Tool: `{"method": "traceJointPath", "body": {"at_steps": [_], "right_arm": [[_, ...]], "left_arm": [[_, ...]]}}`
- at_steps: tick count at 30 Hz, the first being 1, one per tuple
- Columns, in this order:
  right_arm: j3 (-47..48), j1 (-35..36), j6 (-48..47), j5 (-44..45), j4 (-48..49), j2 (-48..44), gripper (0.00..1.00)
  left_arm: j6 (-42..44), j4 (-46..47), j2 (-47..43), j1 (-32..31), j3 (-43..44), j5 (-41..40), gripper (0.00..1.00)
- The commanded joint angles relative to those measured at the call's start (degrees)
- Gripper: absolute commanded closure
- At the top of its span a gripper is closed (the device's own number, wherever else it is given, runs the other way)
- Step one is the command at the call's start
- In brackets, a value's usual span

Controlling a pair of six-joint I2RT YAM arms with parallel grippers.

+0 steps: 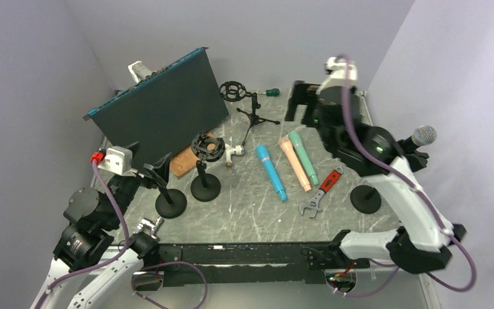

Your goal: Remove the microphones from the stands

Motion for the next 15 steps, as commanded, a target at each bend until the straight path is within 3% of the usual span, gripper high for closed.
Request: {"method": "traceJointPath", "body": {"at_steps": [1, 7, 15], "right_arm": [[1.40, -0.25, -1.31, 9.85, -3.16, -7.95, 0.00], [-0.32, -0.22, 4.94, 24.48, -8.68, -19.92, 0.00], [-0.64, -0.19, 15.40, 30.70, -23.78, -25.05, 0.00]], "left_arm": [[0.38, 2.15, -1.03, -0.79, -0.08, -1.40, 0.05], [0.38, 2.16, -1.22, -1.87, -0.08, -1.35, 0.05], [0.29, 2.14, -0.65, -2.74, -0.04, -0.61, 0.05]]}}
